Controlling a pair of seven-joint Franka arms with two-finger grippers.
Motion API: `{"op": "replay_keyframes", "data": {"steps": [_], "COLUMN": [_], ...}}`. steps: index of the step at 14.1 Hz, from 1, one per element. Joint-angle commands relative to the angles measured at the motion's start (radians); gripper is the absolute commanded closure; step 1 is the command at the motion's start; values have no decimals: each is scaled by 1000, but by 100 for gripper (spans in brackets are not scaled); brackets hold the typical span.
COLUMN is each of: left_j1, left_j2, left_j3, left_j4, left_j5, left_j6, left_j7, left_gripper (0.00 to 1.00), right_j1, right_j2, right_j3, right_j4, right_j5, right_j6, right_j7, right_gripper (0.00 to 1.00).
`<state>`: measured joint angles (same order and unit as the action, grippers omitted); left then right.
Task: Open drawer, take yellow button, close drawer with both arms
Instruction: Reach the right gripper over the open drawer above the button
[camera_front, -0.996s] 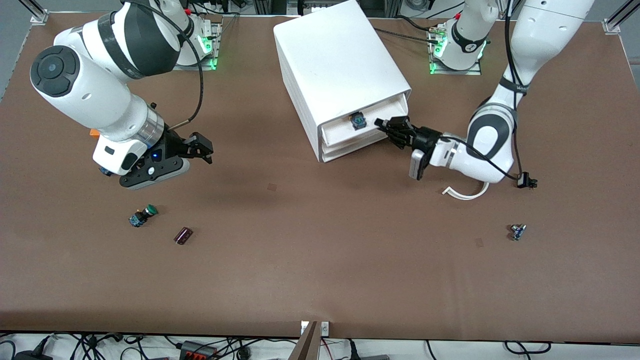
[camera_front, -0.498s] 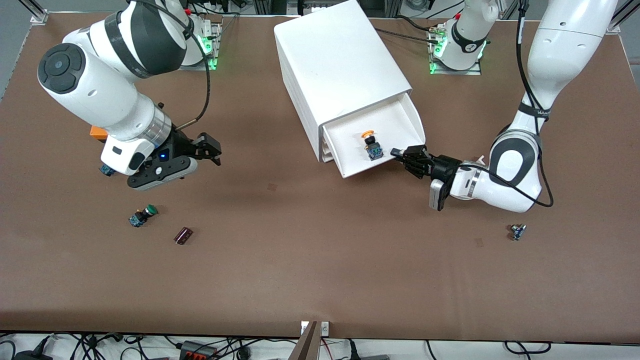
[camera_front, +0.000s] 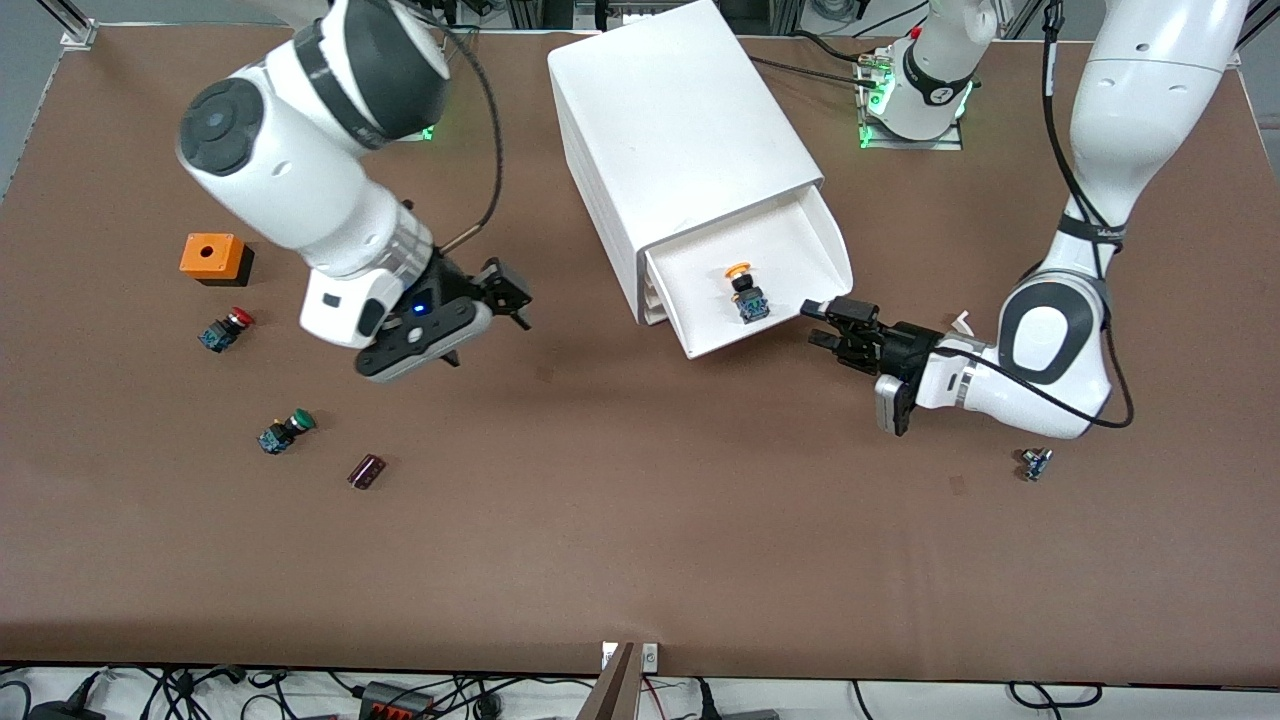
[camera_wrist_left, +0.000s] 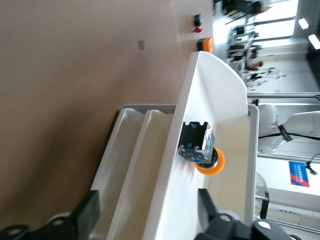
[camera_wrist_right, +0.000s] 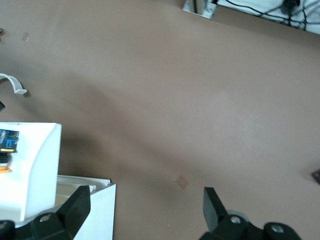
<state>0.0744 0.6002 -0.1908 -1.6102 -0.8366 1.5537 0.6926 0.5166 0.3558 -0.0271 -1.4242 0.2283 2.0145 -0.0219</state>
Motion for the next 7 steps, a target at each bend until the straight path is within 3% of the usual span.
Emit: {"op": "replay_keyframes", "data": {"steps": [1,7], "left_j1": [1,-2], "left_j2": [-17,-115], "left_j3": [-13,-21], "left_j4": [111,188], "left_j5": [141,442], "left_j6": [-67,-98], "left_j7": [-169,-389], "left_gripper": [0,0], "right_j1": [57,218], "right_j2": [37,121], "right_j3": [-5,-10], "right_j4": [62,106], "right_j5": [-29,-67], "right_j6": [21,182], "right_j7": [83,290], "right_gripper": [0,0]}}
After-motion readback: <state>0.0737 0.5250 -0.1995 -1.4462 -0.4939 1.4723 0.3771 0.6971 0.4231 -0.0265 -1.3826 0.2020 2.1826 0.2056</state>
